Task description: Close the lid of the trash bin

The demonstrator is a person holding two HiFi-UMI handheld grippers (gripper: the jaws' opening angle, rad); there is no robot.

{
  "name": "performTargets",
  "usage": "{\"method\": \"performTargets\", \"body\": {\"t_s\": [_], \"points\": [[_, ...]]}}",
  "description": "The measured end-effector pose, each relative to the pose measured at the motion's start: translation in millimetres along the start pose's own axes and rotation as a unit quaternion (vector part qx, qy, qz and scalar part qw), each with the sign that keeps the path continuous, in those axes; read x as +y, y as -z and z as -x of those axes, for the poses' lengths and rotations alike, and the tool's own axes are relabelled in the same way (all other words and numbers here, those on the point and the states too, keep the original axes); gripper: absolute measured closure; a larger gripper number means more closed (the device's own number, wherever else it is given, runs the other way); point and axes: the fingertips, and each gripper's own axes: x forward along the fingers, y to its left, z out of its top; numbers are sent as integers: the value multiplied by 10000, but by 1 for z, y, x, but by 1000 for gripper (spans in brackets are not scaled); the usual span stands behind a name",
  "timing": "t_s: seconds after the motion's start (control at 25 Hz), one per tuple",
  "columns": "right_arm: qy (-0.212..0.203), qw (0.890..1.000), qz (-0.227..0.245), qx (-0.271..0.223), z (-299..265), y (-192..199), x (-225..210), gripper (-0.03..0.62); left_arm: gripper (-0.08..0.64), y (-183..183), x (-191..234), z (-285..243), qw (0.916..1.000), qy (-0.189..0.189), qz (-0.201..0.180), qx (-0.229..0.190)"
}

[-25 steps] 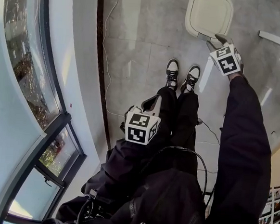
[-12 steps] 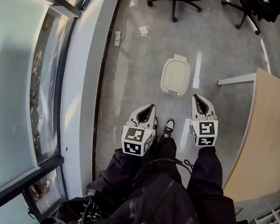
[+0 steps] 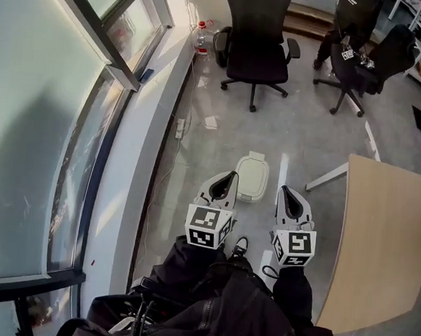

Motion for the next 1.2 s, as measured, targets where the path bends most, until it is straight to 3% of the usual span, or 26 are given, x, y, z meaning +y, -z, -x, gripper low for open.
{"method": "performTargets", "body": {"t_s": [0.4,0.84,1.2], "points": [[392,9961,36,-791,37,-81,-14,588,558,-59,-42,18,9978,234,-295,-553],[326,9940,150,-1036,40,-106,-4,588,558,-81,-37,28,9964,144,-372,-745],[411,9935,172,-1043,40,-102,-9,588,558,-81,-42,22,9956,247,-349,-836]]}}
